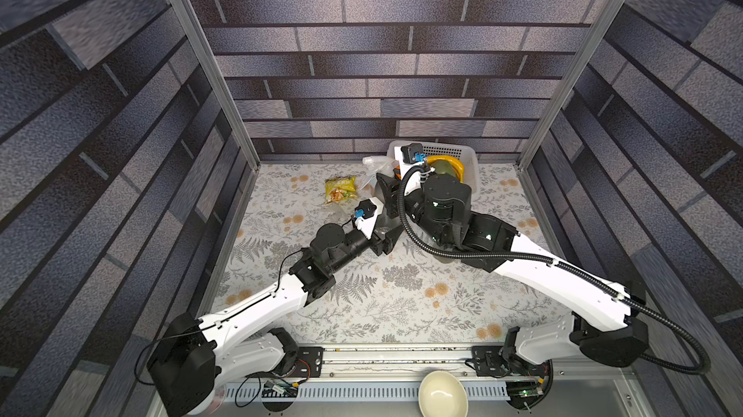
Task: Attach spray nozzles to spray bottles
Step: Screw the spray nozzle on the spray bottle.
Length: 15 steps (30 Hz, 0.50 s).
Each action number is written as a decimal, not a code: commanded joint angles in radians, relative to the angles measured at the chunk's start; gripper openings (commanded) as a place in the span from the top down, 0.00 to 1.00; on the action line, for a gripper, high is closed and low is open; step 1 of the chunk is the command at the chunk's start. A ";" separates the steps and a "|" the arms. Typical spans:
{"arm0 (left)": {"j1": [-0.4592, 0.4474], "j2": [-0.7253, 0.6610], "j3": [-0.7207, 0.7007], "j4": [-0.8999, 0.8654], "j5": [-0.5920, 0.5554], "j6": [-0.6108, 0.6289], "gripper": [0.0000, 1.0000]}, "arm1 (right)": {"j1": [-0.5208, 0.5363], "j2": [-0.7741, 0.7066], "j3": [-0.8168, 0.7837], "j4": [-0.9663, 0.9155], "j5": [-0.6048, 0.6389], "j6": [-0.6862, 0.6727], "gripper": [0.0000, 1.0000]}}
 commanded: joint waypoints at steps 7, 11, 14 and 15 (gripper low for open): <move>-0.023 -0.075 -0.023 0.063 0.099 0.023 0.46 | -0.019 -0.120 0.073 -0.328 -0.300 -0.064 0.19; -0.004 -0.087 -0.049 0.076 0.144 -0.027 0.46 | -0.043 -0.198 0.060 -0.397 -0.481 -0.077 0.17; 0.002 -0.100 -0.048 0.058 0.179 -0.042 0.46 | -0.094 -0.247 0.028 -0.381 -0.600 -0.076 0.23; 0.001 -0.106 -0.047 0.050 0.192 -0.048 0.46 | -0.125 -0.263 0.013 -0.363 -0.659 -0.066 0.27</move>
